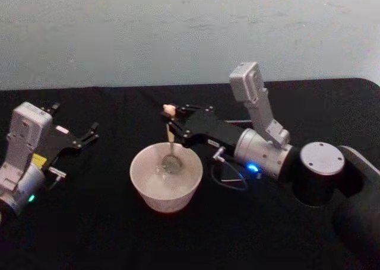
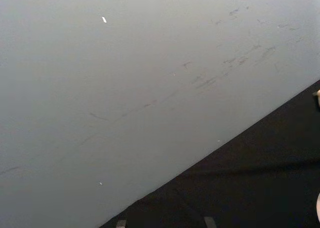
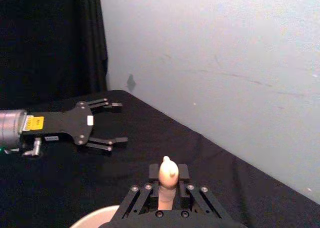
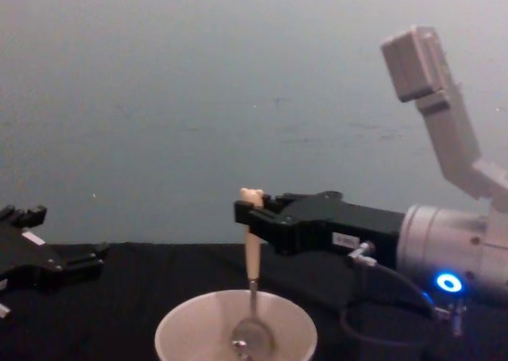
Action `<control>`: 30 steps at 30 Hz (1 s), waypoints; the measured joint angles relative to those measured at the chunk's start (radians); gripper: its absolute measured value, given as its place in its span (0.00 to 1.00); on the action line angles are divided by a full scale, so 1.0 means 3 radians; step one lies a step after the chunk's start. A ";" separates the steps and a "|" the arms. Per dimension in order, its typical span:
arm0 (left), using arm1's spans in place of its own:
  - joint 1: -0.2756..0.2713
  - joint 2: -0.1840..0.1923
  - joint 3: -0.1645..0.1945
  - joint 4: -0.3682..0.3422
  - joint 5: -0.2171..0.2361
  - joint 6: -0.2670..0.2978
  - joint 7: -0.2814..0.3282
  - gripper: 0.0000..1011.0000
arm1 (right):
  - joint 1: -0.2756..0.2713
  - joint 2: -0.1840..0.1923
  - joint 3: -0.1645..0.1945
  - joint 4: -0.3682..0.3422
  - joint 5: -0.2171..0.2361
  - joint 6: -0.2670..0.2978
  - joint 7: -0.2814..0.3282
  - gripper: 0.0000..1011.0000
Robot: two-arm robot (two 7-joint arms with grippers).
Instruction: Pick up the stirring spoon with one hand, stir inside the cup, then place it back in its original position.
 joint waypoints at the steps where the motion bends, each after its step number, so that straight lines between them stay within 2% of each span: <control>1: 0.0000 0.0000 0.0000 0.0000 0.0000 0.0000 0.0000 0.99 | -0.0022 0.0024 0.0020 -0.0029 -0.0004 0.0006 -0.0005 0.21; 10: 0.0000 0.0000 0.0000 0.0000 0.0000 0.0000 0.0000 0.99 | -0.0214 0.0212 0.0088 -0.0340 0.0005 0.0070 0.0042 0.21; 19: 0.0000 0.0000 0.0000 0.0000 0.0000 0.0000 0.0000 0.99 | -0.0474 0.0434 0.0087 -0.0746 0.0144 0.0164 0.0181 0.21; 25: 0.0000 0.0000 0.0000 0.0000 0.0000 0.0000 0.0000 0.99 | -0.0502 0.0473 0.0007 -0.0832 0.0183 0.0175 0.0256 0.21; 30: 0.0000 0.0000 0.0000 0.0000 0.0000 0.0000 0.0000 0.99 | -0.0465 0.0444 -0.0062 -0.0820 0.0186 0.0179 0.0271 0.21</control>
